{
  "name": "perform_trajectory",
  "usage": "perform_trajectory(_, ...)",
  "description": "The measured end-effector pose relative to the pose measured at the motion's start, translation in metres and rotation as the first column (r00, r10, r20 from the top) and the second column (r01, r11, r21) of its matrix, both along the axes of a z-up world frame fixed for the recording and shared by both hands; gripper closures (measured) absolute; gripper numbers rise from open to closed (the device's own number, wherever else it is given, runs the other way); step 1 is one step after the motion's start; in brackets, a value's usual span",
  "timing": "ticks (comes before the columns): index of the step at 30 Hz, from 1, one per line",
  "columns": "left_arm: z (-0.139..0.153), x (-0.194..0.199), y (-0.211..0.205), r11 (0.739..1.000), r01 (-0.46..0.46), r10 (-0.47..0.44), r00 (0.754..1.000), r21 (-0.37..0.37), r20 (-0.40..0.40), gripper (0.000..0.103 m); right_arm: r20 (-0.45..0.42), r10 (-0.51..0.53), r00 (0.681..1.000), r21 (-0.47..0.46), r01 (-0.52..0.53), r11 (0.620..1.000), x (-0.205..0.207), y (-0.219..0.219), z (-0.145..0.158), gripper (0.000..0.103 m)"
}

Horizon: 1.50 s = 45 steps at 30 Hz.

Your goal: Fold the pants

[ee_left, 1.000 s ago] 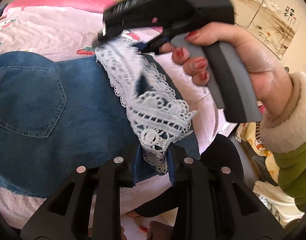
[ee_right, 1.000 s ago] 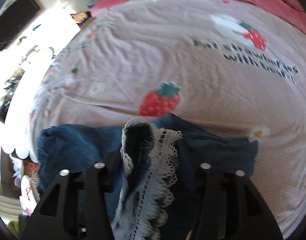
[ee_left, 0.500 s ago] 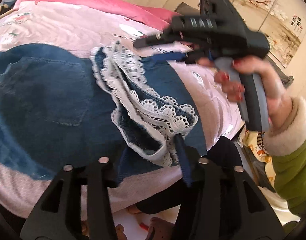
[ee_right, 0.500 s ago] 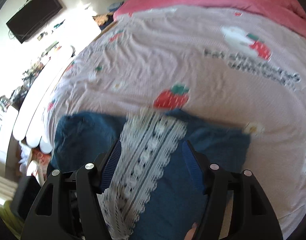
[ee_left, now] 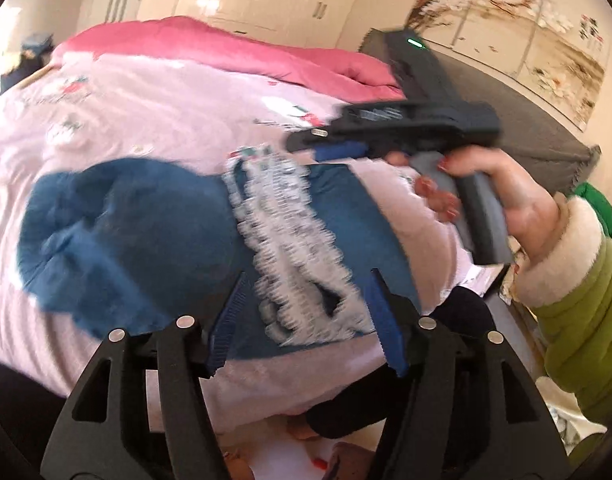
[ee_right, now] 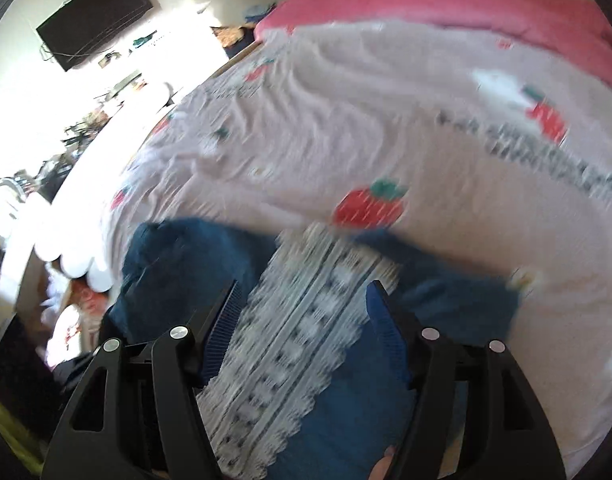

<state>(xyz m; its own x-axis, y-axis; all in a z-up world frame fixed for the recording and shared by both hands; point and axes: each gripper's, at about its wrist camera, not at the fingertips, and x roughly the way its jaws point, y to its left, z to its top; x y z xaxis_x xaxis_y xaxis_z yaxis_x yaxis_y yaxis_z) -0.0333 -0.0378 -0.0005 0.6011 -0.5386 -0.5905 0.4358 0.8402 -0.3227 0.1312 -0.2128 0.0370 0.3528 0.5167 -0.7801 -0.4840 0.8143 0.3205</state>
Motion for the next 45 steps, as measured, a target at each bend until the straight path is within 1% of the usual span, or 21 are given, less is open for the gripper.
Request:
perform_trajectory(2,0.001,0.003,-0.014,0.999,0.021,-0.021,1.000,0.027,0.012,0.052,0.012,0.014,1.000,-0.055,-0.013,0.998,0.010,0.005,-0.002,0.039)
perform_trajectory(5,0.000,0.010,-0.037,0.996,0.042,-0.045,0.998,0.078,0.035,0.060,-0.013,0.035,0.999,-0.092,-0.036,0.995,0.024,0.016,-0.013,0.040)
perform_trajectory(7,-0.009,0.015,-0.049,0.992,0.055,-0.058,0.998,0.112,0.023,0.076,-0.028,0.047,0.998,-0.107,-0.050,0.993,0.031,0.024,-0.020,0.042)
perform_trajectory(9,-0.024,0.023,-0.054,0.987,0.060,-0.056,0.998,0.146,-0.030,0.085,-0.048,0.051,0.998,-0.129,-0.057,0.990,0.035,0.028,-0.030,0.062)
perform_trajectory(10,-0.031,0.023,-0.055,0.987,0.060,-0.053,0.997,0.150,-0.050,0.087,-0.075,0.062,0.995,-0.128,-0.071,0.989,0.037,0.030,-0.034,0.090)
perform_trajectory(11,-0.036,0.022,-0.055,0.986,0.064,-0.054,0.996,0.154,-0.064,0.087,-0.080,0.064,0.995,-0.133,-0.074,0.988,0.037,0.033,-0.035,0.098)
perform_trajectory(13,-0.043,0.020,-0.052,0.986,0.060,-0.049,0.996,0.158,-0.072,0.087,-0.038,0.074,0.997,-0.143,-0.079,0.987,0.032,0.037,-0.028,0.098)
perform_trajectory(16,-0.046,0.020,-0.048,0.986,0.059,-0.047,0.996,0.154,-0.079,0.087,-0.005,0.098,0.995,-0.120,-0.098,0.988,0.026,0.046,-0.018,0.098)
perform_trajectory(19,-0.049,0.018,-0.047,0.986,0.059,-0.047,0.996,0.159,-0.079,0.087,0.006,0.110,0.994,-0.137,-0.108,0.985,0.030,0.057,-0.021,0.098)
perform_trajectory(23,-0.050,0.017,-0.047,0.986,0.054,-0.041,0.996,0.160,-0.083,0.087,-0.019,0.110,0.994,-0.172,-0.112,0.979,0.036,0.068,-0.034,0.098)
perform_trajectory(25,-0.050,0.018,-0.046,0.986,0.053,-0.040,0.995,0.159,-0.087,0.087,-0.021,0.105,0.994,-0.158,-0.107,0.982,0.036,0.067,-0.034,0.098)
perform_trajectory(28,-0.052,0.019,-0.046,0.987,0.054,-0.040,0.995,0.152,-0.092,0.087,0.021,0.092,0.996,-0.093,-0.090,0.992,0.027,0.052,-0.015,0.096)
perform_trajectory(30,-0.053,0.020,-0.045,0.988,0.053,-0.039,0.995,0.144,-0.095,0.087,0.055,0.093,0.994,-0.087,-0.088,0.992,0.017,0.042,-0.004,0.084)
perform_trajectory(31,-0.053,0.020,-0.044,0.989,0.052,-0.039,0.995,0.141,-0.096,0.087,0.078,0.095,0.992,-0.100,-0.087,0.991,0.009,0.035,0.001,0.073)
perform_trajectory(32,-0.053,0.020,-0.044,0.989,0.051,-0.038,0.995,0.137,-0.097,0.087,0.086,0.096,0.992,-0.109,-0.086,0.990,0.004,0.032,0.002,0.069)
perform_trajectory(33,-0.053,0.021,-0.044,0.990,0.050,-0.037,0.995,0.133,-0.097,0.087,0.086,0.100,0.991,-0.120,-0.090,0.989,0.000,0.028,0.001,0.069)
perform_trajectory(37,-0.053,0.021,-0.043,0.991,0.047,-0.035,0.995,0.124,-0.095,0.087,0.055,0.114,0.992,-0.169,-0.103,0.980,-0.014,0.019,-0.016,0.069)
perform_trajectory(39,-0.053,0.020,-0.040,0.992,0.043,-0.032,0.995,0.119,-0.094,0.087,0.044,0.099,0.994,-0.222,-0.086,0.971,-0.016,0.017,-0.028,0.069)
perform_trajectory(41,-0.052,0.019,-0.039,0.991,0.040,-0.029,0.996,0.128,-0.087,0.087,0.008,0.068,0.998,-0.260,-0.064,0.964,-0.011,0.012,-0.048,0.070)
perform_trajectory(43,-0.051,0.018,-0.038,0.991,0.037,-0.026,0.996,0.131,-0.085,0.087,-0.024,0.043,0.999,-0.213,-0.047,0.976,-0.007,0.006,-0.059,0.069)
perform_trajectory(45,-0.050,0.017,-0.037,0.991,0.034,-0.023,0.996,0.128,-0.086,0.087,-0.033,0.029,0.999,-0.172,-0.035,0.984,-0.006,0.001,-0.062,0.069)
